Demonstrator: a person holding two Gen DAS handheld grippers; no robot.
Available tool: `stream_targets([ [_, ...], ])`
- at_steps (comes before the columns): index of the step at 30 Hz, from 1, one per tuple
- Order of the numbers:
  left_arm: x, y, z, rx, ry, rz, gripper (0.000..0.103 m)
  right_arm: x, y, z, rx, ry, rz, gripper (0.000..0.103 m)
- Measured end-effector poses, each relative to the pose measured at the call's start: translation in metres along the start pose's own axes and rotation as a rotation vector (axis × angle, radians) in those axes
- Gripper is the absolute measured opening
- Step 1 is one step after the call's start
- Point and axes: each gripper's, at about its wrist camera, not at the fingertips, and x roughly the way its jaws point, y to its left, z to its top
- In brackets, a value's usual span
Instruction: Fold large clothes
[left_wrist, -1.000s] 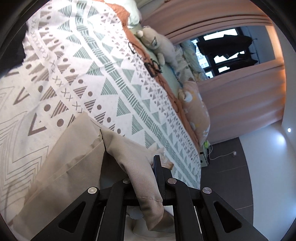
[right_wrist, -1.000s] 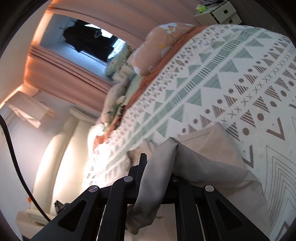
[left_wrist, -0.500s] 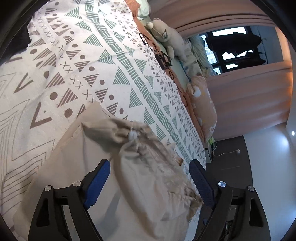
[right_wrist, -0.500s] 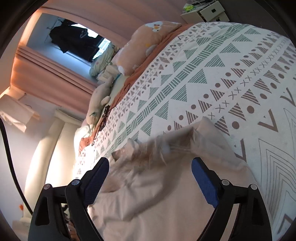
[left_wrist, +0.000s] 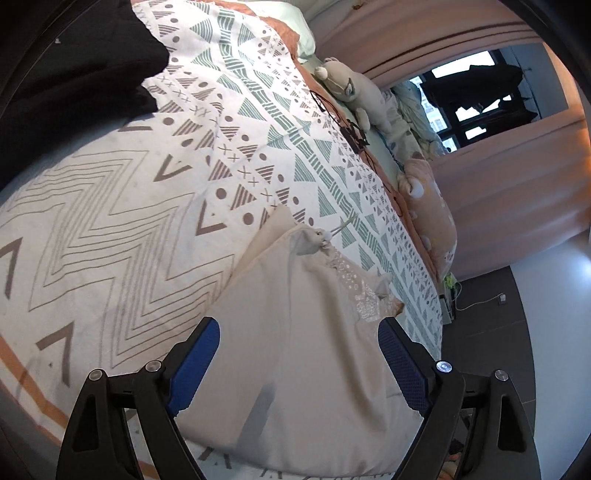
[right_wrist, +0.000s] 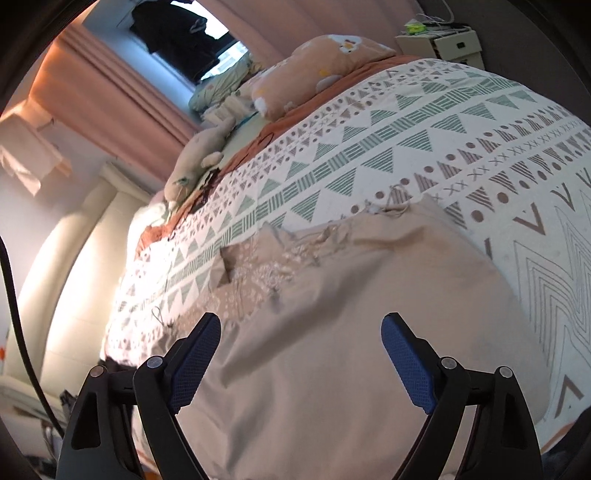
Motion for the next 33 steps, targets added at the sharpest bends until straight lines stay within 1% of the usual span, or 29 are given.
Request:
stream_targets([
  [6, -0.021, 0.025, -0.018, 0.021, -0.023, 0.048, 0.088, 0.02, 0.038, -0.02, -0.075, 0.036, -0.04, 0.09],
  [8, -0.023, 0.035, -0.023, 0.014, -0.025, 0.058, 0.081, 0.028, 0.054, -0.027, -0.108, 0.051, -0.048, 0.09],
  [9, -0.022, 0.04, -0.025, 0.007, -0.018, 0.056, 0.079, 0.032, 0.061, -0.031, -0.124, 0.057, -0.049, 0.09],
  [11, -0.017, 0.05, -0.029, -0.007, 0.001, 0.059, 0.072, 0.041, 0.075, -0.036, -0.16, 0.074, -0.057, 0.089],
  [12, -0.014, 0.055, -0.032, -0.013, 0.009, 0.064, 0.07, 0.044, 0.081, -0.038, -0.174, 0.081, -0.057, 0.088],
  [13, -0.011, 0.059, -0.034, -0.018, 0.017, 0.068, 0.069, 0.051, 0.089, -0.041, -0.195, 0.093, -0.058, 0.086],
  [16, -0.001, 0.068, -0.041, -0.036, 0.042, 0.066, 0.069, 0.073, 0.108, -0.046, -0.249, 0.135, -0.069, 0.077],
  [18, 0.005, 0.071, -0.044, -0.043, 0.053, 0.058, 0.068, 0.092, 0.119, -0.05, -0.278, 0.172, -0.08, 0.069],
  [19, 0.008, 0.073, -0.046, -0.048, 0.054, 0.056, 0.067, 0.101, 0.123, -0.051, -0.286, 0.193, -0.088, 0.067],
  [21, 0.014, 0.075, -0.049, -0.056, 0.064, 0.062, 0.06, 0.121, 0.131, -0.054, -0.3, 0.23, -0.109, 0.062],
  [22, 0.016, 0.076, -0.05, -0.059, 0.069, 0.064, 0.057, 0.13, 0.135, -0.055, -0.31, 0.241, -0.121, 0.062],
  [23, 0.019, 0.078, -0.051, -0.065, 0.073, 0.064, 0.056, 0.139, 0.138, -0.056, -0.321, 0.253, -0.136, 0.062],
  [26, 0.024, 0.082, -0.052, -0.08, 0.074, 0.068, 0.055, 0.167, 0.144, -0.056, -0.341, 0.292, -0.177, 0.055],
  [28, 0.026, 0.084, -0.053, -0.094, 0.076, 0.067, 0.05, 0.185, 0.145, -0.056, -0.352, 0.329, -0.2, 0.055],
  [31, 0.027, 0.089, -0.056, -0.125, 0.071, 0.058, 0.048, 0.211, 0.145, -0.061, -0.374, 0.386, -0.25, 0.052],
  [32, 0.026, 0.089, -0.057, -0.127, 0.068, 0.058, 0.048, 0.22, 0.142, -0.063, -0.371, 0.407, -0.265, 0.049],
  [33, 0.026, 0.09, -0.057, -0.128, 0.066, 0.059, 0.047, 0.227, 0.14, -0.065, -0.373, 0.411, -0.279, 0.043],
])
